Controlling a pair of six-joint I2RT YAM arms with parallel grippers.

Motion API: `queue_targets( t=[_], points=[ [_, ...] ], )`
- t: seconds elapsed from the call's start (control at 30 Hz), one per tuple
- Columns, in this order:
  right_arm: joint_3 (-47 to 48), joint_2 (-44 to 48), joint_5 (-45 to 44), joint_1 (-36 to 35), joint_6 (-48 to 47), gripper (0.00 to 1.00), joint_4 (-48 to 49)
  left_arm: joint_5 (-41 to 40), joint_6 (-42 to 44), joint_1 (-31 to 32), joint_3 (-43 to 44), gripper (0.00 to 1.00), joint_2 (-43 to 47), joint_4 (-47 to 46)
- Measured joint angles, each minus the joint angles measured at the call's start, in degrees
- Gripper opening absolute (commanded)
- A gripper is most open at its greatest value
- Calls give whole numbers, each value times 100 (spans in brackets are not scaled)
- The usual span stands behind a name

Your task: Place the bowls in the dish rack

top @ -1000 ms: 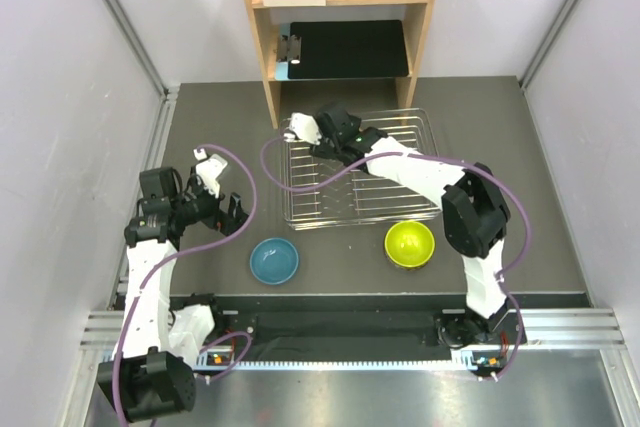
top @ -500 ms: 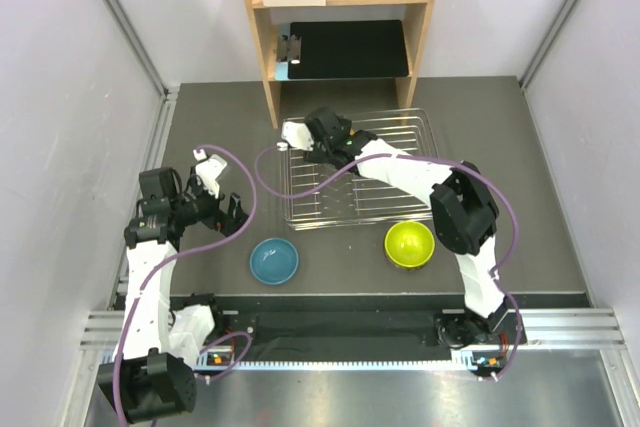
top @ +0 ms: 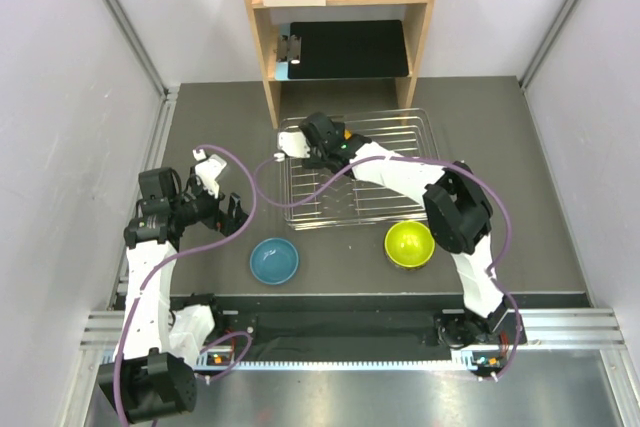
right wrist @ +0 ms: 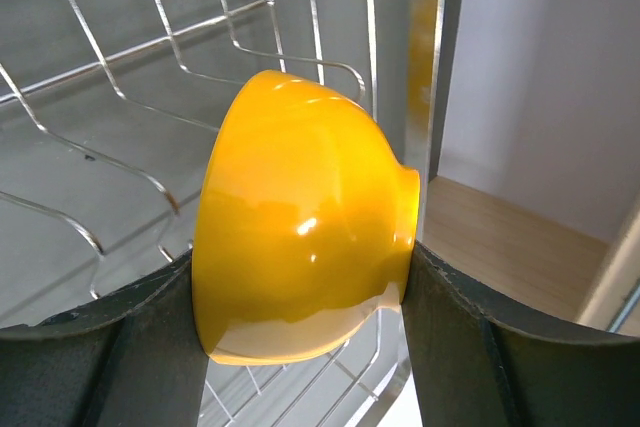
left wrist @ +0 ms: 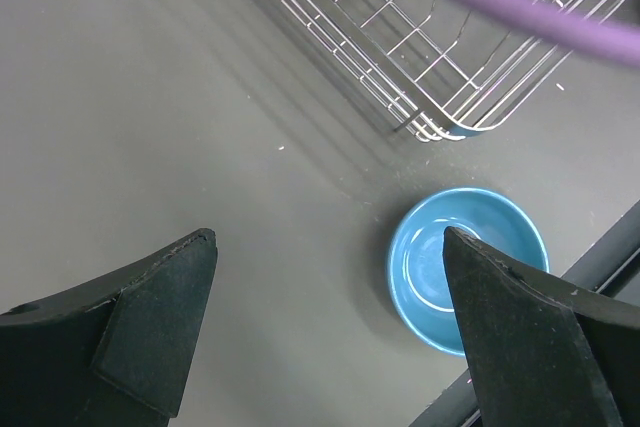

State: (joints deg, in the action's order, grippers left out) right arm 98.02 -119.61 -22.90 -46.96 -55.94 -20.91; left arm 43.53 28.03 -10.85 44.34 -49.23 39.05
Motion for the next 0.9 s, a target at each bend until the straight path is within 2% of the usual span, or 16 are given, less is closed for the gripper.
queue_targets(
  t=[0.03,0.1,0.17,0.2,0.3,0.33,0.37,0.53,0.9],
  points=[
    [0,-17,0,-9,-33,3,-2,2,0,0,0,99,2,0],
    [4,-63,-4,-20,-101,17,-2,17,0,0,0,99,0,0],
    [4,-125,-9,-28,-155,33,-11,17,2,0,0,99,0,0],
    [15,-155,-13,-28,-166,49,-15,20,2,0,0,99,0,2],
    [229,-289,-111,-39,-212,66,-142,28,4,0,0,99,0,2],
    [280,-317,-133,-39,-210,69,-153,37,7,0,0,99,0,2],
    [319,-326,-149,-39,-210,77,-170,42,9,-2,0,99,0,4],
    [407,-330,-280,-39,-199,98,-190,39,15,-13,0,99,0,4],
    [553,-330,-286,-46,-79,100,-448,42,39,-26,0,99,0,7]
  ],
)
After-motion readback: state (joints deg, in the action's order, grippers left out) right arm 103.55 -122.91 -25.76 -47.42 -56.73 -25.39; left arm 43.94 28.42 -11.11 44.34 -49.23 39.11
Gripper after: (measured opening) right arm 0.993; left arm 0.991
